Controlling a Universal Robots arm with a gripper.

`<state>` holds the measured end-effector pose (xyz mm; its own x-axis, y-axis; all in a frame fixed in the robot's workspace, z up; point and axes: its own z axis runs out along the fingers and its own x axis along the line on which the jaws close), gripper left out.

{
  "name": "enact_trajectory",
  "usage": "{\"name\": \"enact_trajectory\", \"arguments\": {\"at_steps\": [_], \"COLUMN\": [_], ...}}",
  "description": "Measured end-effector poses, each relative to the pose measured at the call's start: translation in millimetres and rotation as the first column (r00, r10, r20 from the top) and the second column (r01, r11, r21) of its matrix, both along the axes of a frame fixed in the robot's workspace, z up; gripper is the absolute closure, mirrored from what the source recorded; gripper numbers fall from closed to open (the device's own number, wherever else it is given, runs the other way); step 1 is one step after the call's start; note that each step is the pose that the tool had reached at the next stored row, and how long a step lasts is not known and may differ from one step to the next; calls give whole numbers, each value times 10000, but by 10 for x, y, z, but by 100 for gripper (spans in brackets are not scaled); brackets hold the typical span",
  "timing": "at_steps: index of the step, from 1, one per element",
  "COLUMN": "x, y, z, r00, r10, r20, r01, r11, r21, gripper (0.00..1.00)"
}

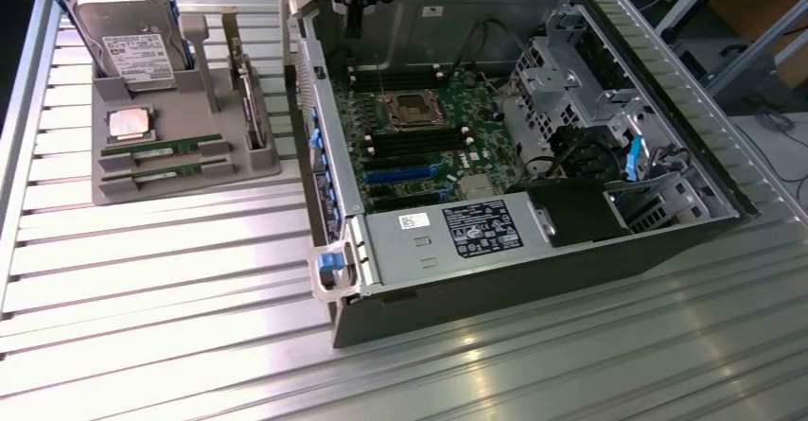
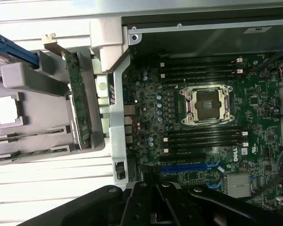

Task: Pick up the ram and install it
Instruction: 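Reach for the ram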

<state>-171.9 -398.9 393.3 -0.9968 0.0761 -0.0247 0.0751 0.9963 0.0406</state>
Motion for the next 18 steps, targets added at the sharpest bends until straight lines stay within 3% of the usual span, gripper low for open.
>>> {"name": "enact_trajectory", "arguments": {"at_steps": [18], "x": [-67], "y": [0], "z": [0], "r00": [10000], "r10": [0], "r20": [0], "r01": [0], "r11": [10000], "r21": [0], "gripper": [90]}}
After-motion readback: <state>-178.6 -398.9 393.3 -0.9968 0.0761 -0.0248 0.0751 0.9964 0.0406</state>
